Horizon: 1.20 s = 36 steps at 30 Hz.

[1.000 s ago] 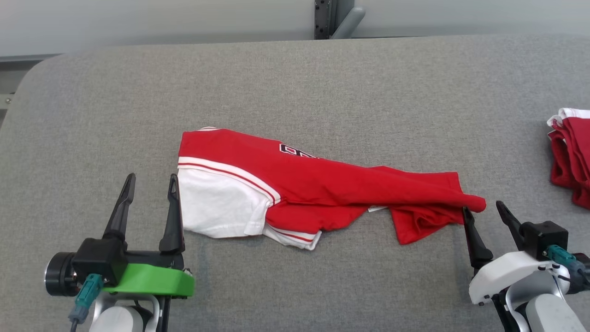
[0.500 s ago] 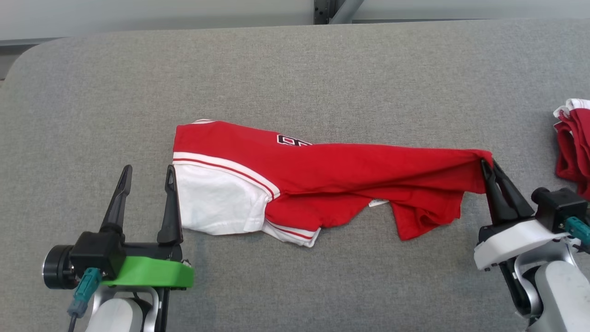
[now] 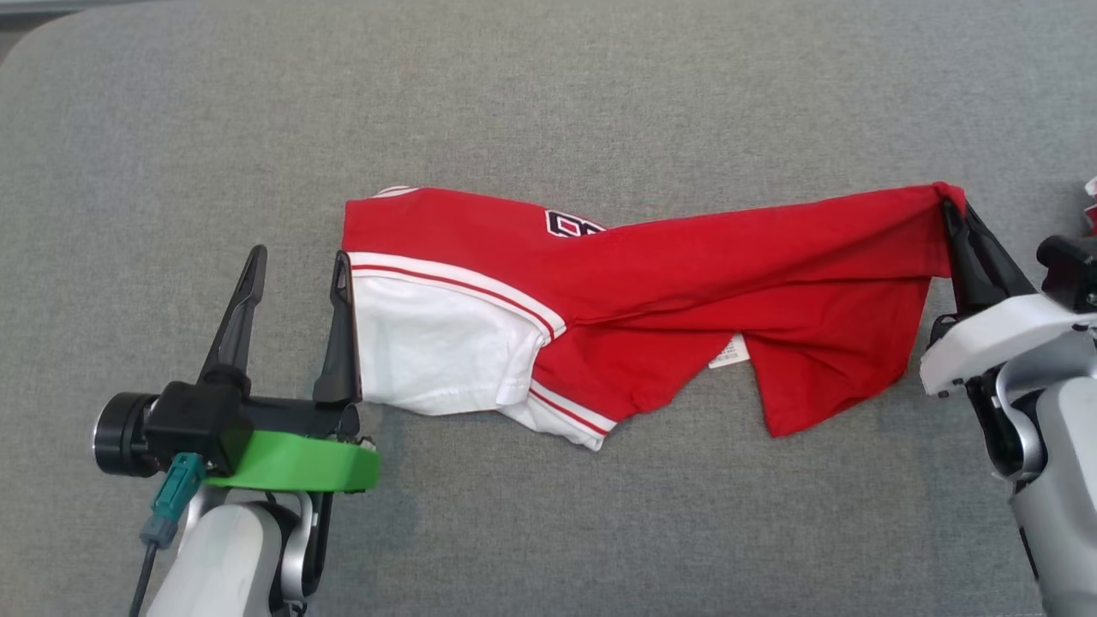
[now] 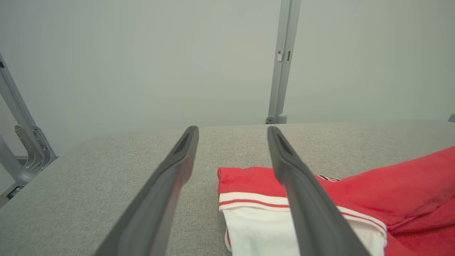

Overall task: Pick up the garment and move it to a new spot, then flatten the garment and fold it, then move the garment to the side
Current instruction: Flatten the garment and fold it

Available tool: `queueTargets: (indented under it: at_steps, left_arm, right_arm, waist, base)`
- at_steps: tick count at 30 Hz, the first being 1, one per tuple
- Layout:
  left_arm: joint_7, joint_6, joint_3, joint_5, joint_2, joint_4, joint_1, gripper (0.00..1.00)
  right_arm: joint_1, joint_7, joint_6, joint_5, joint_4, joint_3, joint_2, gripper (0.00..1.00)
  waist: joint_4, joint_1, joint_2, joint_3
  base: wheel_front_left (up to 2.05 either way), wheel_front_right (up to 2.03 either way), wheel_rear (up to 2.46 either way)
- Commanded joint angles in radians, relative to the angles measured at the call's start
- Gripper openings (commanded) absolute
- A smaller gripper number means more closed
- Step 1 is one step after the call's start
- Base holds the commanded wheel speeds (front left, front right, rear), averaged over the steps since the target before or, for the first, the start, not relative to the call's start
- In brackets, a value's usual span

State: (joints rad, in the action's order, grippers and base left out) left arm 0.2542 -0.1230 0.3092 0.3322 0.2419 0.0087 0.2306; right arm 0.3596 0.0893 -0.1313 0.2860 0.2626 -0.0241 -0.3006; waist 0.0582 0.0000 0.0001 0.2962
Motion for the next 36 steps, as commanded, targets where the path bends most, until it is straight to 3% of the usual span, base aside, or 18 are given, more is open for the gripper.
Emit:
queueTargets:
  at_steps: [1,9,10,11,12,18,28,36]
  left_arm:
    - [0.003,0.006,0.005,-0.007,-0.005,0.006,0.022,1.00]
    - [0.007,0.019,0.022,-0.013,-0.024,0.029,0.064,1.00]
    - [0.007,0.020,0.022,-0.014,-0.024,0.032,0.067,1.00]
    - [0.008,0.020,0.021,-0.015,-0.024,0.036,0.068,1.00]
    - [0.008,0.020,0.021,-0.016,-0.024,0.039,0.068,1.00]
    - [0.009,0.022,0.014,-0.013,-0.020,0.062,0.046,1.00]
    - [0.010,0.010,-0.013,0.005,-0.002,0.067,-0.003,1.00]
    - [0.001,0.001,-0.011,0.016,0.009,0.062,-0.060,1.00]
  right_arm:
    - [0.041,0.002,0.001,0.009,0.053,-0.009,-0.013,0.00]
    - [0.192,0.061,0.001,0.052,0.309,-0.068,-0.033,0.00]
    - [0.202,0.076,0.001,0.055,0.331,-0.076,-0.033,0.30]
    - [0.208,0.090,0.001,0.057,0.347,-0.084,-0.031,0.79]
    - [0.212,0.104,0.001,0.060,0.360,-0.091,-0.028,1.00]
    - [0.158,0.166,0.001,0.052,0.351,-0.077,-0.012,1.00]
    - [-0.077,0.178,0.001,-0.025,0.029,0.030,0.088,1.00]
    - [-0.237,0.162,0.001,-0.070,-0.139,0.075,0.150,1.00]
  waist:
    - [0.035,0.0000,-0.0001,0.047]
    - [0.059,0.0000,-0.0001,0.095]
    - [0.057,0.0000,-0.0001,0.095]
    - [0.054,0.0000,-0.0001,0.093]
    - [0.049,0.0000,-0.0001,0.089]
    - [0.021,0.0000,-0.0001,0.044]
    - [-0.030,0.0000,-0.0001,-0.031]
    - [-0.049,0.0000,-0.0001,-0.092]
  base:
    - [0.00,0.00,0.00]
    - [0.00,0.00,0.00]
    - [0.00,0.00,0.00]
    - [0.00,0.00,0.00]
    - [0.00,0.00,0.00]
    - [0.00,0.00,0.00]
    - [0.00,0.00,0.00]
    - [0.00,0.00,0.00]
